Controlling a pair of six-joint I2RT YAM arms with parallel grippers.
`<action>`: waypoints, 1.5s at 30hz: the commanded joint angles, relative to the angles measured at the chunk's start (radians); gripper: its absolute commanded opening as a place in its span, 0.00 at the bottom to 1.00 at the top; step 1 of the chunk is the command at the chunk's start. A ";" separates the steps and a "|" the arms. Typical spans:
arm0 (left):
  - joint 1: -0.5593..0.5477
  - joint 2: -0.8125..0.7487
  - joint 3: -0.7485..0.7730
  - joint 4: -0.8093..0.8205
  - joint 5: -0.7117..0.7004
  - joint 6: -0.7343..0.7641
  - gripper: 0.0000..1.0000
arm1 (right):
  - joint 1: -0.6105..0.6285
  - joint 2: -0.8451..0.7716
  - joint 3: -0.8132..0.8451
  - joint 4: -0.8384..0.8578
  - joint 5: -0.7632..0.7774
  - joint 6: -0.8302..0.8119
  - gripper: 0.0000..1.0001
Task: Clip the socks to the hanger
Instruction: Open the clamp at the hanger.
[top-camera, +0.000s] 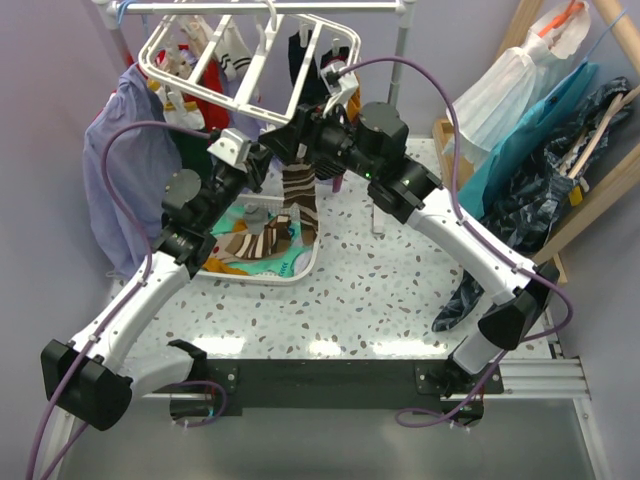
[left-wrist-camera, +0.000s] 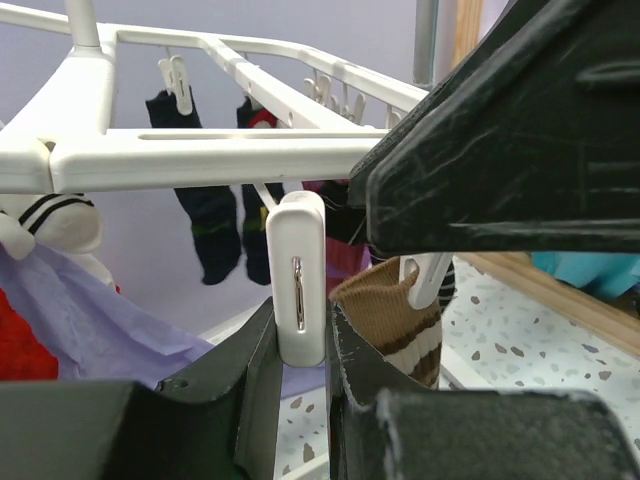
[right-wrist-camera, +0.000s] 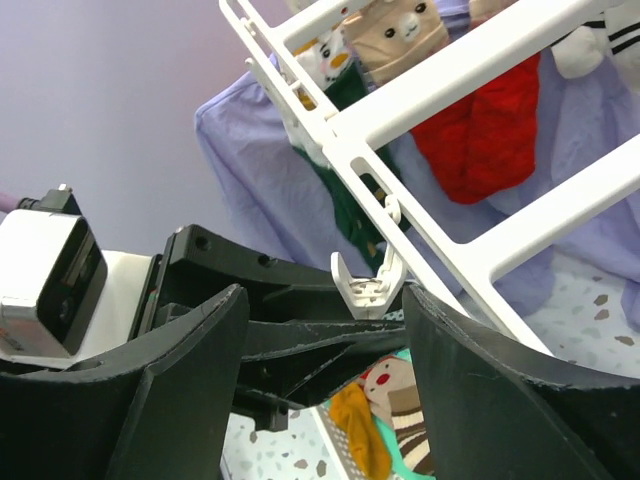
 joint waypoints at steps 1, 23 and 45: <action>-0.022 -0.035 -0.023 -0.037 0.102 -0.060 0.00 | -0.011 0.034 0.012 0.057 0.114 -0.023 0.67; -0.029 -0.052 -0.074 -0.002 0.116 -0.040 0.00 | 0.009 0.015 -0.039 0.009 0.282 0.043 0.59; -0.051 -0.025 -0.083 -0.034 0.128 -0.014 0.00 | 0.009 0.088 0.035 0.160 0.277 0.049 0.56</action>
